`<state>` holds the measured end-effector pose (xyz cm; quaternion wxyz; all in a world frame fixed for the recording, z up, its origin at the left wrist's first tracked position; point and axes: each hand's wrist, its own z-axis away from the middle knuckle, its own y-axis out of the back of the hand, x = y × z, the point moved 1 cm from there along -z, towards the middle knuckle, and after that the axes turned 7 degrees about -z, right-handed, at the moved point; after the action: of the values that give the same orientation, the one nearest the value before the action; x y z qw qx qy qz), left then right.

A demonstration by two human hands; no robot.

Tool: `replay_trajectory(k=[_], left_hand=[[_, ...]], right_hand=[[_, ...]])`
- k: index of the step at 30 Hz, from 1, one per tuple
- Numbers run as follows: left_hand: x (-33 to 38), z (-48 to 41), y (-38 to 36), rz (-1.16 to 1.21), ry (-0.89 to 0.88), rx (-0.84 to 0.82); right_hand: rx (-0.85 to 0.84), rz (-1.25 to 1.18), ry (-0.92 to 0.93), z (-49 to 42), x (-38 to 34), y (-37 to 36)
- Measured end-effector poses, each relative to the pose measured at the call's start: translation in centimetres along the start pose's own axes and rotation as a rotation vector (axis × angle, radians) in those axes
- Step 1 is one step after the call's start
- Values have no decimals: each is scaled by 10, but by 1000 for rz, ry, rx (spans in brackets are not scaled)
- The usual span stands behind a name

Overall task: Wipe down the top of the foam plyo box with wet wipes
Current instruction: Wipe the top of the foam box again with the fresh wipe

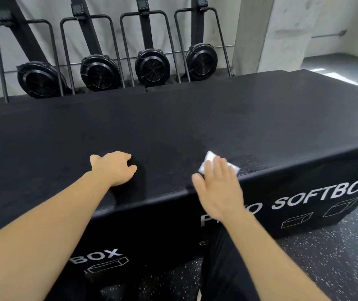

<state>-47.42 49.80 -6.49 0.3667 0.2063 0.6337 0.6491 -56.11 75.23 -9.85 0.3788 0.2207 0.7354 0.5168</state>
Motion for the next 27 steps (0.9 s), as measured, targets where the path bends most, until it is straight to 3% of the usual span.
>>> replay_trajectory(k=[5, 8, 15, 22, 27], left_hand=[[-1, 2, 1, -14, -1, -26], [-1, 4, 3, -15, -4, -30], [0, 7, 7, -17, -9, -54], [-1, 6, 8, -13, -27, -72], [-1, 6, 8, -14, -30, -79]], right_hand=[[-196, -143, 119, 19, -70, -30], [-296, -88, 212, 20, -91, -35], [-339, -72, 385, 12, -66, -16], [-217, 24, 232, -18, 23, 16], [-251, 41, -29, -37, 62, 39]])
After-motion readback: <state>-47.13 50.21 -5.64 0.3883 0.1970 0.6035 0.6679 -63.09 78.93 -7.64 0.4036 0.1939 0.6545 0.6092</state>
